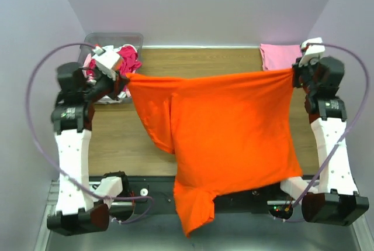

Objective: Fold and stack the t-shirts

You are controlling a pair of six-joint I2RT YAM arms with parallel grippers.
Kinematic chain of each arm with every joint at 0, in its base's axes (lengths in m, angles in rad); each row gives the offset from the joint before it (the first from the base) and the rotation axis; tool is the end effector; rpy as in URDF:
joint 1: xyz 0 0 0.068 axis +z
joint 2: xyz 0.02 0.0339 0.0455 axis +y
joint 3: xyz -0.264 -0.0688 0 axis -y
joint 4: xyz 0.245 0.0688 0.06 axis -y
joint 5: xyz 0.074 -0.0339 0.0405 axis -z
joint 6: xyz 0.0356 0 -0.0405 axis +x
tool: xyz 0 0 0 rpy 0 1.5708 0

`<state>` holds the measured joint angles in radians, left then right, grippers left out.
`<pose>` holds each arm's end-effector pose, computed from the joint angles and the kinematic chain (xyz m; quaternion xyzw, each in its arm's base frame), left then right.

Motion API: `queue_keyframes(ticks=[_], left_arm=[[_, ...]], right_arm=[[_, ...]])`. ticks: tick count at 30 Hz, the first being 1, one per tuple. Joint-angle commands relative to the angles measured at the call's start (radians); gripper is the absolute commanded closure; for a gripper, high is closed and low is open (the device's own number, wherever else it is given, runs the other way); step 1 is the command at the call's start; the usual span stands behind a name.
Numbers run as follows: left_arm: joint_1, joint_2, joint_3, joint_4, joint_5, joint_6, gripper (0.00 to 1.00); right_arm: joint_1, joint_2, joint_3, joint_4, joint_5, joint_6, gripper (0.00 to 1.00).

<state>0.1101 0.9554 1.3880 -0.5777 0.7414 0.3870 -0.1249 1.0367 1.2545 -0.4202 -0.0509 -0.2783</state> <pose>0.1657 -0.0059 0.4718 0.3320 0.6657 -0.1157 0.6583 0.2177 -0.0255 0.4302 -0.0754 0.7712 -0.1072 0.6230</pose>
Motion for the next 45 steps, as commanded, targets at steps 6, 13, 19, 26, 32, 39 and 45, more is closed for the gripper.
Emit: queue_keyframes(ticks=[6,13,19,26,32,39,45], left_arm=[[-0.157,0.158,-0.334,0.309,-0.259,-0.034,1.0],[-0.199,0.44,-0.27,0.479,-0.376,-0.045,1.0],[-0.202,0.643,-0.121,0.519,-0.382,-0.056,1.0],[-0.21,0.835,0.077,0.466,-0.427,-0.025,1.0],[-0.222,0.947,0.19,0.43,-0.435,0.012,1.0],[-0.231,1.068,0.324,0.372,-0.471,0.019,1.0],[-0.231,1.17,0.511,0.223,-0.467,-0.004,0.88]], right_arm=[[-0.012,0.078,-0.306,0.294,-0.029,0.002,0.99],[-0.01,0.281,-0.297,0.411,0.01,0.028,0.99],[-0.012,0.4,-0.216,0.466,0.043,0.06,0.99],[-0.012,0.548,-0.141,0.471,0.095,0.077,0.99],[-0.01,0.635,-0.089,0.469,0.1,0.099,0.99],[-0.012,0.715,-0.029,0.469,0.114,0.116,0.99],[-0.01,0.775,0.075,0.384,0.083,0.113,0.8]])
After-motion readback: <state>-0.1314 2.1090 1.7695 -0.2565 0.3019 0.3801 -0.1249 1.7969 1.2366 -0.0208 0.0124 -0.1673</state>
